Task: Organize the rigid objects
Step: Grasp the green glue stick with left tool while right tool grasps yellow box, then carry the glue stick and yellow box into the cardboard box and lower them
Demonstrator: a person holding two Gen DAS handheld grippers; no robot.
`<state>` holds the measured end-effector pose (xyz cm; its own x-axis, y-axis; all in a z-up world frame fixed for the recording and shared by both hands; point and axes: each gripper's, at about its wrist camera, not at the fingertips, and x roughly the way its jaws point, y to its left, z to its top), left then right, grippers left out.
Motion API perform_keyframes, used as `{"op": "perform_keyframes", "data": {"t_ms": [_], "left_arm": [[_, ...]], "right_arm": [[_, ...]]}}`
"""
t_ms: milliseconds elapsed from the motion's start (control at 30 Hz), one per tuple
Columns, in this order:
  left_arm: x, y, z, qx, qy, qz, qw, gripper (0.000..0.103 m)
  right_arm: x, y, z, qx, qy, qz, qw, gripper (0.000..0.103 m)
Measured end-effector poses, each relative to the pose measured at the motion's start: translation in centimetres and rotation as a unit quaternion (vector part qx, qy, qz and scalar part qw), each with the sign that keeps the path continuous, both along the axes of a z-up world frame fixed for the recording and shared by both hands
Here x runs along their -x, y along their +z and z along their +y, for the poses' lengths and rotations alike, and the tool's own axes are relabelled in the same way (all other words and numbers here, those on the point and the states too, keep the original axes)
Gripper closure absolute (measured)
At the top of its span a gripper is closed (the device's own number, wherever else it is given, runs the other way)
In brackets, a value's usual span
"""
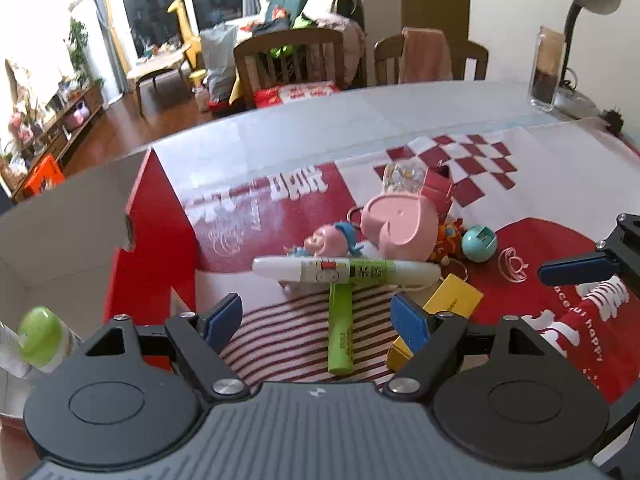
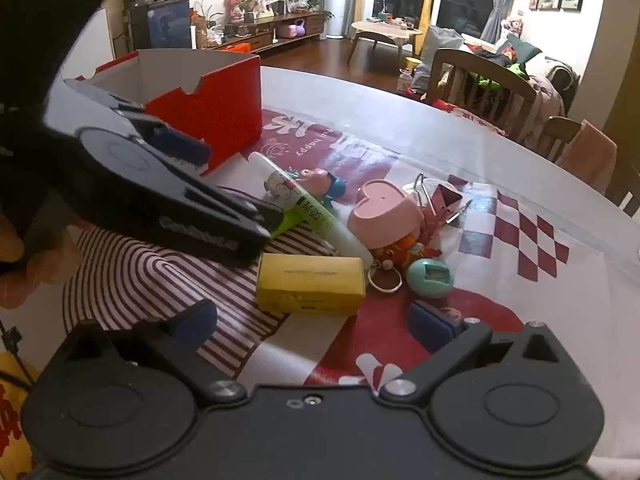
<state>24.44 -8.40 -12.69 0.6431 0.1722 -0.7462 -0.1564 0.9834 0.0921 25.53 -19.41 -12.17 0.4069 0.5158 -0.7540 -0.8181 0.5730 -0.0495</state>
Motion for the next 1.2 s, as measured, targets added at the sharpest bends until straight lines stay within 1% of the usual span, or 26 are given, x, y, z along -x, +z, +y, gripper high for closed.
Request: {"op": "perform_keyframes", "data": {"t_ms": [100, 200, 333, 433, 467, 533, 567, 667, 700, 733, 767, 833, 867, 933, 1067, 1200], "left_arm": [[-0.8, -1.0, 0.5, 0.012, 0.018, 0.016, 0.9996, 0.022], [-1.6, -2.1, 1.1, 0.026, 0.026, 0.029, 0.9989, 0.022], [-2.3, -3.2, 1.0, 0.035, 0.018, 0.039, 0.9985, 0.022], [-2.6, -3.7, 1.2, 0.045, 0.018, 0.040, 0.9980, 0.022], [-2.7, -3.8, 1.2, 0.045, 0.017, 0.040, 0.9980, 0.025], [-2.9, -4.0, 1.2, 0.051, 0.013, 0.041, 0.9978, 0.037], [-3.0, -4.2, 1.1, 0.054, 0.011, 0.045, 0.9975, 0.040], [-3.1, -4.2, 0.9, 0.052, 0.005, 0.042, 0.9978, 0.044], [-3.1, -4.2, 0.8, 0.051, 0.002, 0.041, 0.9978, 0.048], [-3.1, -4.1, 0.7, 0.050, -0.001, 0.040, 0.9979, 0.053], [-3.0, -4.1, 0.5, 0.047, -0.004, 0.039, 0.9981, 0.057], [-3.0, -3.9, 0.2, 0.041, -0.010, 0.036, 0.9985, 0.071], [-3.0, -3.9, 0.0, 0.037, -0.012, 0.036, 0.9986, 0.074], [-3.0, -3.9, -0.1, 0.034, -0.014, 0.034, 0.9988, 0.087], [-2.5, -3.7, 0.3, 0.038, -0.010, 0.032, 0.9987, 0.087], [-1.8, -3.1, 0.8, 0.053, -0.008, 0.029, 0.9981, 0.087]], "right_arm": [[-0.5, -0.5, 0.5, -0.004, -0.001, 0.001, 1.000, 0.002], [-0.8, -1.0, 1.0, -0.004, -0.004, 0.000, 1.000, 0.004], [-1.1, -1.7, 1.7, 0.000, -0.006, -0.001, 1.000, 0.008], [-1.2, -2.1, 2.0, 0.002, -0.009, 0.000, 1.000, 0.013], [-1.2, -2.2, 2.1, 0.001, -0.010, 0.000, 1.000, 0.014], [-1.2, -2.4, 2.3, 0.002, -0.009, -0.001, 1.000, 0.018], [-1.1, -2.4, 2.3, 0.003, -0.009, -0.003, 1.000, 0.021], [-1.1, -2.5, 2.5, 0.006, -0.012, -0.007, 1.000, 0.029], [-1.2, -2.5, 2.4, 0.005, -0.013, -0.007, 1.000, 0.031], [-1.2, -2.5, 2.3, 0.003, -0.014, -0.005, 1.000, 0.031], [-1.2, -2.5, 2.2, 0.003, -0.013, -0.004, 1.000, 0.033], [-1.2, -2.4, 2.2, 0.004, -0.016, -0.008, 1.000, 0.033], [-1.2, -2.4, 2.2, 0.004, -0.017, -0.008, 1.000, 0.033], [-1.3, -2.4, 2.0, 0.003, -0.021, -0.005, 1.000, 0.033], [-1.1, -1.9, 1.6, -0.001, -0.028, 0.002, 1.000, 0.034], [-0.6, -1.2, 0.9, -0.005, -0.033, 0.007, 0.999, 0.033]]}}
